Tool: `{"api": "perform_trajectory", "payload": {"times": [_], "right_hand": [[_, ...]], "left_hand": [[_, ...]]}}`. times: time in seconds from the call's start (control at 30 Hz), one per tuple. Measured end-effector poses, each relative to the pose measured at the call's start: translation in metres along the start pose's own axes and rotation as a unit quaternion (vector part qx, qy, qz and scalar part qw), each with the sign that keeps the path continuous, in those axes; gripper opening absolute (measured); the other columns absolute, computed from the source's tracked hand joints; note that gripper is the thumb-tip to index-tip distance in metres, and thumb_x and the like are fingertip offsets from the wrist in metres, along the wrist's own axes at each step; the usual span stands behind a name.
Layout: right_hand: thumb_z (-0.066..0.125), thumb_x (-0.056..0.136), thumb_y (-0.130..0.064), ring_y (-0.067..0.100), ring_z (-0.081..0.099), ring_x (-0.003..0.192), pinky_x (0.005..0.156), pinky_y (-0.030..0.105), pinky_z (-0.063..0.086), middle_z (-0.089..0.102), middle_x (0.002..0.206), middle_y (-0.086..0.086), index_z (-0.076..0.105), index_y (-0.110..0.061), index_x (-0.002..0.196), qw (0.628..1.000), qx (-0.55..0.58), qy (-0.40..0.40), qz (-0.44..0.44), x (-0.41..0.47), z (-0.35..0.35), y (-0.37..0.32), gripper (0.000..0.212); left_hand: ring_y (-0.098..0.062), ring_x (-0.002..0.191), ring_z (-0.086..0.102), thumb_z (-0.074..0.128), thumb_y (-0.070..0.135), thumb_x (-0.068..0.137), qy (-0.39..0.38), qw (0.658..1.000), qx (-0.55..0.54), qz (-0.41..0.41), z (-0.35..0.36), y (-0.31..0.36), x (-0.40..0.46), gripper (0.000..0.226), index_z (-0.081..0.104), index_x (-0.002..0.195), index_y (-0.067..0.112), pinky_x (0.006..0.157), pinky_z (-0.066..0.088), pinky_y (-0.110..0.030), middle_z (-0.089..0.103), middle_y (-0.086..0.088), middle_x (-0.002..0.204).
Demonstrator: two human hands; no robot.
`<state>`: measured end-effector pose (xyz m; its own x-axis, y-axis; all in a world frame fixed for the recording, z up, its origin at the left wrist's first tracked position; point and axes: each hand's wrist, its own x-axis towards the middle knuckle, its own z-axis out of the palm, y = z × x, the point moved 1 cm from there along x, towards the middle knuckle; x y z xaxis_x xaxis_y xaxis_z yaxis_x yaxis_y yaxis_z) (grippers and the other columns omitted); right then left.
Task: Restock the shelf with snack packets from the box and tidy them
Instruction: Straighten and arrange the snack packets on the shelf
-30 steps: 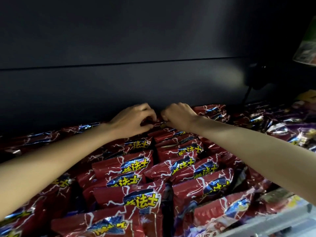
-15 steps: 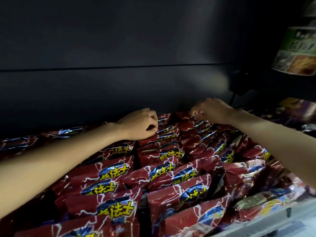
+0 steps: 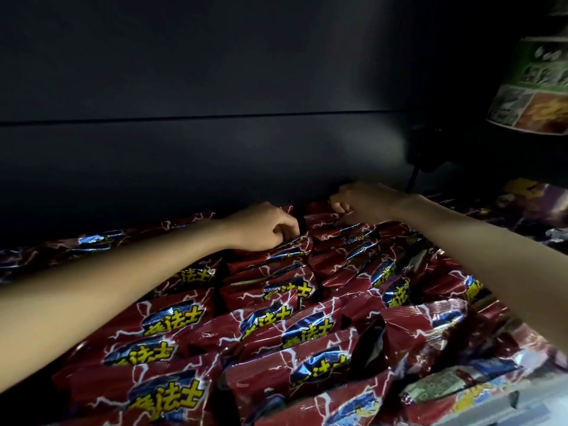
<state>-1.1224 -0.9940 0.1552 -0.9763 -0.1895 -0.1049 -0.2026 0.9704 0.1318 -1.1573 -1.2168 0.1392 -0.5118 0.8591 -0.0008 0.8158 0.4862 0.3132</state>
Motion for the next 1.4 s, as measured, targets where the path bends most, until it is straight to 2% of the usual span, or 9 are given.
{"api": "perform_trajectory", "payload": {"times": [0.13,0.23,0.4,0.63,1.0,1.1,1.23,1.3,1.4], "right_hand": [[0.065,0.084,-0.047,0.031,0.049,0.112,0.087,0.032,0.043,0.047,0.117,0.012,0.057,-0.017,0.111,0.995,0.005,0.002,0.105,0.000,0.012,0.007,0.041],[0.060,0.083,-0.056,0.032,0.045,0.117,0.087,0.031,0.041,0.049,0.121,0.016,0.053,-0.012,0.115,0.987,0.045,-0.027,0.149,-0.003,0.014,0.007,0.055],[0.068,0.079,-0.051,0.025,0.051,0.105,0.076,0.024,0.034,0.057,0.101,0.004,0.056,-0.016,0.094,0.979,0.137,0.031,0.149,-0.006,0.020,0.011,0.040],[0.078,0.072,-0.043,0.013,0.049,0.082,0.060,0.022,0.033,0.053,0.085,-0.005,0.060,-0.016,0.087,0.957,0.226,0.125,0.130,-0.007,0.028,0.004,0.035],[0.072,0.071,-0.060,0.023,0.057,0.096,0.078,0.029,0.039,0.054,0.106,0.001,0.053,-0.028,0.087,0.969,0.116,0.128,0.176,-0.004,0.028,-0.004,0.041],[0.072,0.077,-0.049,0.015,0.059,0.091,0.081,0.025,0.046,0.059,0.097,-0.004,0.060,-0.022,0.099,0.956,0.231,0.116,0.137,-0.017,0.018,0.015,0.037],[0.066,0.088,-0.012,-0.003,0.063,0.080,0.072,0.000,0.040,0.068,0.092,0.004,0.067,-0.012,0.098,0.945,0.276,0.151,0.087,-0.048,0.007,0.056,0.010],[0.064,0.088,-0.005,-0.006,0.063,0.078,0.072,0.003,0.043,0.070,0.092,0.006,0.069,-0.012,0.097,0.956,0.247,0.137,0.081,-0.056,0.008,0.069,0.013],[0.063,0.088,-0.008,0.012,0.066,0.089,0.080,0.023,0.049,0.072,0.096,0.001,0.071,-0.017,0.102,0.977,0.154,0.121,0.083,-0.056,0.014,0.075,0.018]], "left_hand": [[0.015,0.058,0.050,0.055,0.014,0.092,0.048,0.999,0.011,-0.014,0.003,0.004,0.009,0.018,0.064,0.108,0.017,0.054,0.035,-0.002,0.067,0.010,0.092],[0.015,0.050,0.048,0.060,0.027,0.092,0.075,0.997,0.011,-0.034,0.006,0.004,0.018,0.037,0.051,0.126,0.016,0.052,0.037,-0.002,0.069,0.004,0.104],[-0.011,0.090,0.063,0.060,0.025,0.092,0.058,0.996,0.066,-0.033,0.009,0.008,0.032,0.038,0.054,0.129,0.021,0.082,0.050,-0.025,0.067,0.000,0.110],[-0.013,0.082,0.065,0.068,0.008,0.084,0.161,0.985,0.042,-0.037,0.012,0.003,0.027,0.015,0.068,0.096,0.015,0.075,0.054,-0.029,0.070,-0.001,0.092],[-0.018,0.096,0.061,0.068,0.026,0.084,0.160,0.966,0.199,-0.037,0.011,0.006,0.027,0.028,0.053,0.108,0.023,0.065,0.041,-0.028,0.065,0.004,0.100],[-0.015,0.104,0.057,0.068,0.025,0.085,0.151,0.969,0.195,-0.033,0.010,0.006,0.027,0.034,0.053,0.115,0.026,0.070,0.043,-0.027,0.060,0.007,0.111],[-0.012,0.099,0.053,0.063,0.013,0.087,0.147,0.977,0.152,-0.023,0.002,0.004,0.028,0.035,0.056,0.118,0.027,0.076,0.042,-0.025,0.054,0.007,0.117],[-0.011,0.098,0.053,0.060,0.016,0.090,0.153,0.979,0.132,0.002,-0.003,0.008,0.033,0.029,0.059,0.116,0.027,0.079,0.043,-0.026,0.056,0.007,0.114],[-0.013,0.106,0.055,0.060,0.027,0.091,0.145,0.980,0.135,0.036,-0.002,0.020,0.044,0.026,0.061,0.117,0.026,0.088,0.044,-0.028,0.058,0.006,0.116]]}}
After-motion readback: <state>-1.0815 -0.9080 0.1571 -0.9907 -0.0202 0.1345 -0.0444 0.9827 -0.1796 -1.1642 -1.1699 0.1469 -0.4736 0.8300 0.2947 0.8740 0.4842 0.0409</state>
